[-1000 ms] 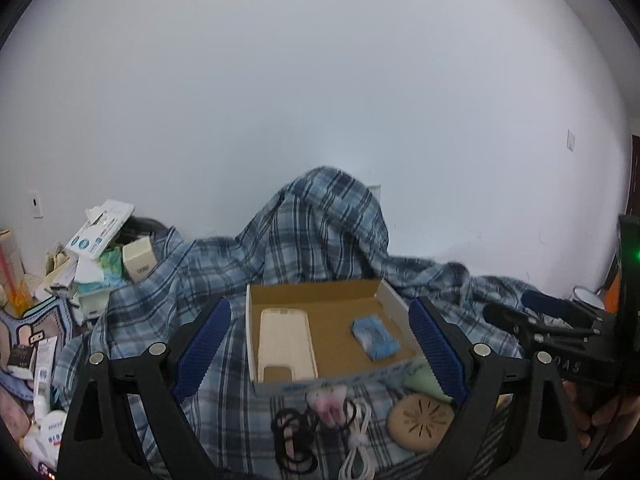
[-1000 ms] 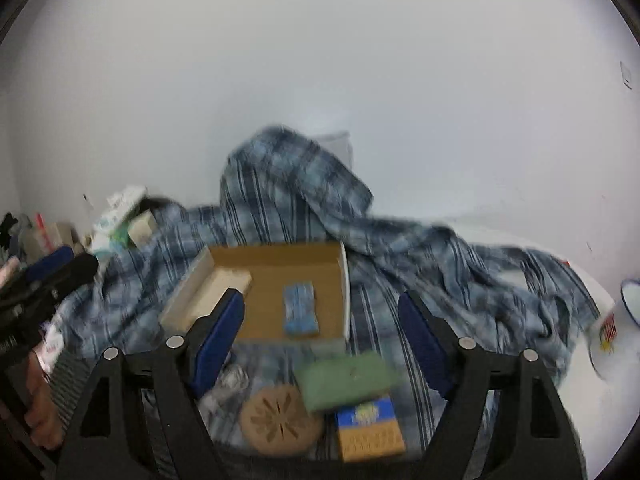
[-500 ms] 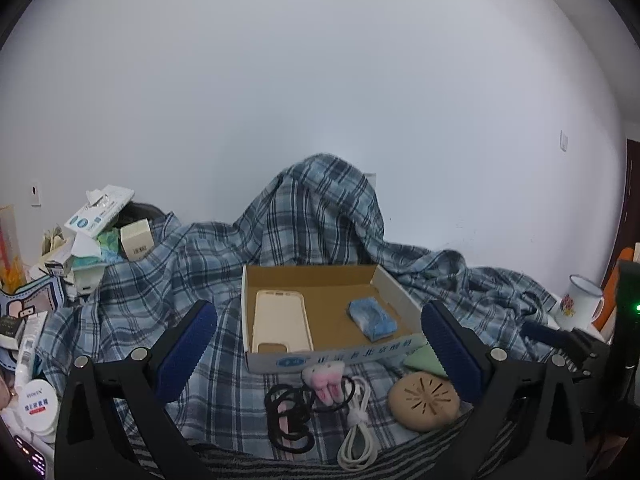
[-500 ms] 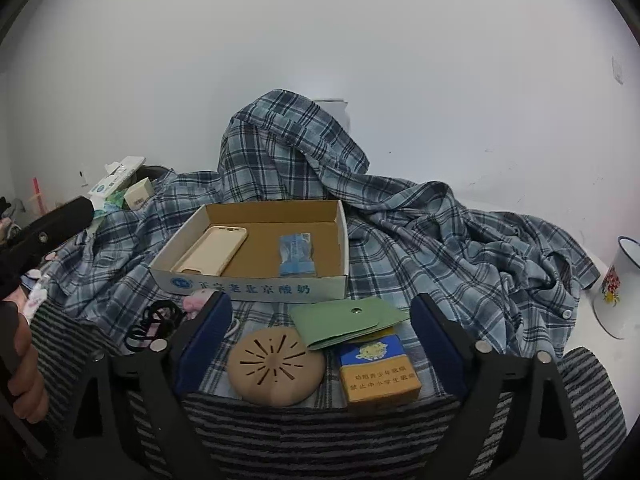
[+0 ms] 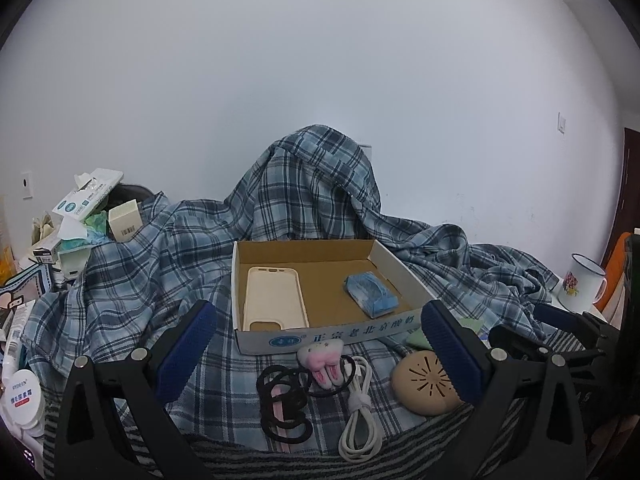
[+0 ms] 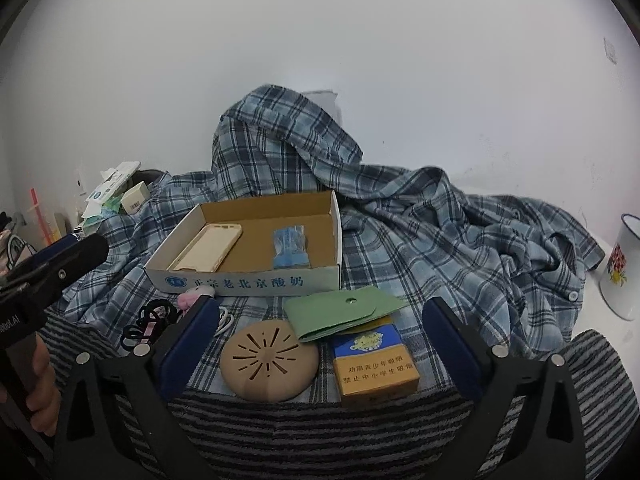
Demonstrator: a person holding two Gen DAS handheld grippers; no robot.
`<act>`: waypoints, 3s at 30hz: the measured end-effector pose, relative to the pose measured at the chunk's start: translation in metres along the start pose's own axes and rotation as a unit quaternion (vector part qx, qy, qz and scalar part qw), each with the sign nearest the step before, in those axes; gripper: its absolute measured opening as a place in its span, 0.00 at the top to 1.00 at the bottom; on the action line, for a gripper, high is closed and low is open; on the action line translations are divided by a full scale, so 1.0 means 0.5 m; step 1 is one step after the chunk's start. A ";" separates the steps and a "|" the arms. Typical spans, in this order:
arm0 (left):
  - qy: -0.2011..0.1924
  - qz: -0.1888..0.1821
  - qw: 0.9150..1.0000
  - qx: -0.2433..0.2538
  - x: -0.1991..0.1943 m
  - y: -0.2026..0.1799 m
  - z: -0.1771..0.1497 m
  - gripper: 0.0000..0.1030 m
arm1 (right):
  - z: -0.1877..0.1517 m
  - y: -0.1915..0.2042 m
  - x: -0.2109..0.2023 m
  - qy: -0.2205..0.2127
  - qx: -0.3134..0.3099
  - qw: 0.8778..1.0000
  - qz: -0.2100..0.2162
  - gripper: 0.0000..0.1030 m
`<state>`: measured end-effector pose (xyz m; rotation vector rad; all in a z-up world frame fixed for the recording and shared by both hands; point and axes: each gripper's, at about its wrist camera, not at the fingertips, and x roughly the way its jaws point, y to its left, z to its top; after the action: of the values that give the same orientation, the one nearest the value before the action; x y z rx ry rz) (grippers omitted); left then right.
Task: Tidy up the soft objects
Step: 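Move the right tool to the gold-and-blue cigarette pack, then grasp the cigarette pack with the right tool while the left tool grasps the white cable, then carry the cable with the left tool while the right tool carries the pack over the box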
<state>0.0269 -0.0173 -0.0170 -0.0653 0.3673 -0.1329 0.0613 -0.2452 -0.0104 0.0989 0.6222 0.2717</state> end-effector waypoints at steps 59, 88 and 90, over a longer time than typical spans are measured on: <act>0.181 -0.072 0.981 0.006 0.075 -0.020 -0.028 0.39 | 0.011 -0.041 -0.023 -0.009 -0.082 0.996 -0.025 0.51; 0.214 -0.112 0.970 0.023 0.115 -0.041 -0.059 0.81 | 0.008 -0.063 -0.034 -0.013 -0.049 0.999 -0.006 0.51; 0.182 -0.109 0.977 0.025 0.091 -0.041 -0.051 0.81 | 0.008 -0.061 -0.039 -0.019 -0.050 0.999 -0.007 0.51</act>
<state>0.0574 -0.0450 -0.0548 -0.0303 0.7237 -0.3742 0.0553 -0.2802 -0.0018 0.0033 0.5700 0.2874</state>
